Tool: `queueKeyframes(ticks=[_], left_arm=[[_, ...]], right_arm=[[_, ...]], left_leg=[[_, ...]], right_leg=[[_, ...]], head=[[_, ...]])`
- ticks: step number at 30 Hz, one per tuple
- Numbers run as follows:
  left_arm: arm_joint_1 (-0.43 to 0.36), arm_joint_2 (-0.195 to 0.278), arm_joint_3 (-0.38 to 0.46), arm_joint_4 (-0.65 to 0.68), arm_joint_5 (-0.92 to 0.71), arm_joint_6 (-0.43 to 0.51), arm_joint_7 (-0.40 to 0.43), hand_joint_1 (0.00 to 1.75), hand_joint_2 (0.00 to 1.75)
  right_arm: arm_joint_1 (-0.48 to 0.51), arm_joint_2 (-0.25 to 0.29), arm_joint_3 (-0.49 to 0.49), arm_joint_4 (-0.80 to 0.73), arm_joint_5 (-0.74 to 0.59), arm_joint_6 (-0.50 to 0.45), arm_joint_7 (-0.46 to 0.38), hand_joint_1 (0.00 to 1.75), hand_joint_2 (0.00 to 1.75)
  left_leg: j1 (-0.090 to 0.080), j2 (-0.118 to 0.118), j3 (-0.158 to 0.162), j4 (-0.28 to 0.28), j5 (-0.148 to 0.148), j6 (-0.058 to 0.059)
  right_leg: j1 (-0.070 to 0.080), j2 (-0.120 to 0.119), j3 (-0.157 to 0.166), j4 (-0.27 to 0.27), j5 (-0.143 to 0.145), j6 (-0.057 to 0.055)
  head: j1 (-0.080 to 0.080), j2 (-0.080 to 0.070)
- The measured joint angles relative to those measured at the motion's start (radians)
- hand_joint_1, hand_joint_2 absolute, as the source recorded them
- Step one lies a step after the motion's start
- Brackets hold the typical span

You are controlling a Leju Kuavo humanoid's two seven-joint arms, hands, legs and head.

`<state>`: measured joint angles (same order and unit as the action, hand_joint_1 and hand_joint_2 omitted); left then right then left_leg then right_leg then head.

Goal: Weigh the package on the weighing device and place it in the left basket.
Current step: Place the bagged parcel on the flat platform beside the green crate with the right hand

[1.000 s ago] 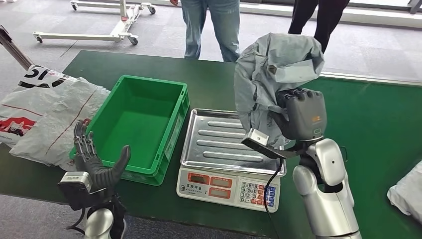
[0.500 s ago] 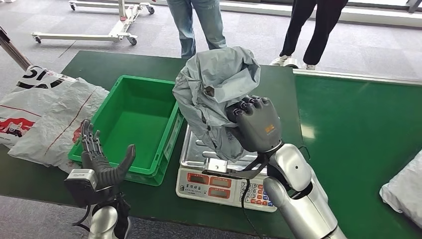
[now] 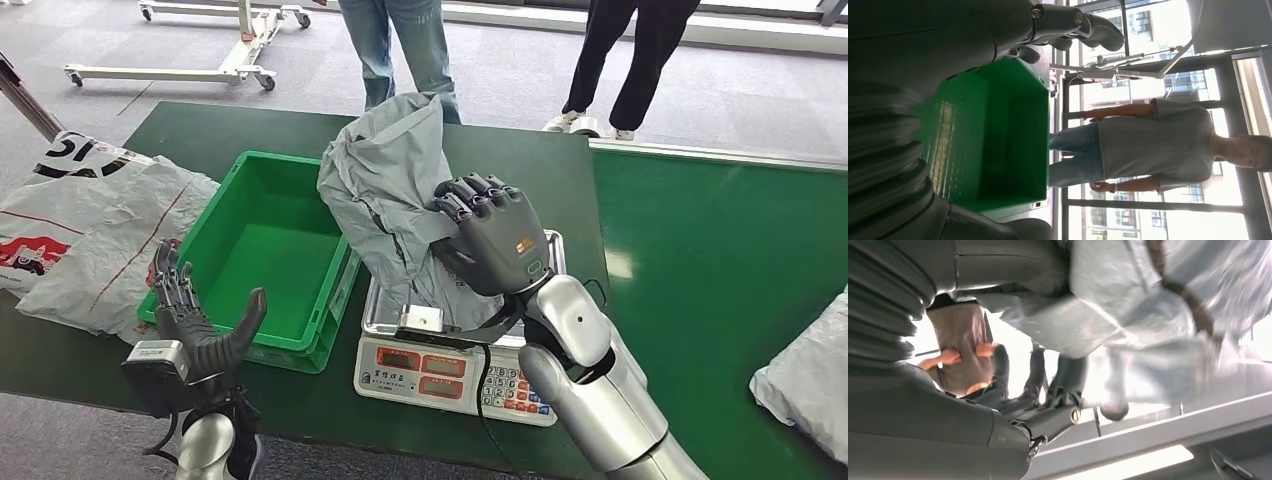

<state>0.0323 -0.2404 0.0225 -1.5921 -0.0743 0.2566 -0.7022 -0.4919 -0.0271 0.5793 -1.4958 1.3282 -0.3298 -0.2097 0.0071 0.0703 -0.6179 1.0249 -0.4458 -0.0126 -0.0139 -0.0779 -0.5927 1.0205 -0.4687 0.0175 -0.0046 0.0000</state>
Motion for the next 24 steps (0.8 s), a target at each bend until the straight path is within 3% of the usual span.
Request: queueKeyframes(ticks=[22,24], left_arm=[[0.019,0.002,0.0,-0.036,0.01,0.029,0.0,0.0,1.75],[0.02,0.003,0.0,-0.036,-0.012,0.029,0.002,0.0,1.75]], right_arm=[[-0.042,0.0,0.004,0.091,-0.108,0.026,-0.005,0.0,0.0],[-0.041,0.0,0.003,0.091,-0.116,0.001,-0.001,0.0,0.87]], left_leg=[[0.0,0.0,0.0,0.0,0.0,0.0],[0.0,0.0,0.0,0.0,0.0,0.0]], right_leg=[[0.0,0.0,0.0,0.0,0.0,0.0],[0.0,0.0,-0.001,0.0,0.0,0.0]], head=[[0.0,0.0],[0.0,0.0]])
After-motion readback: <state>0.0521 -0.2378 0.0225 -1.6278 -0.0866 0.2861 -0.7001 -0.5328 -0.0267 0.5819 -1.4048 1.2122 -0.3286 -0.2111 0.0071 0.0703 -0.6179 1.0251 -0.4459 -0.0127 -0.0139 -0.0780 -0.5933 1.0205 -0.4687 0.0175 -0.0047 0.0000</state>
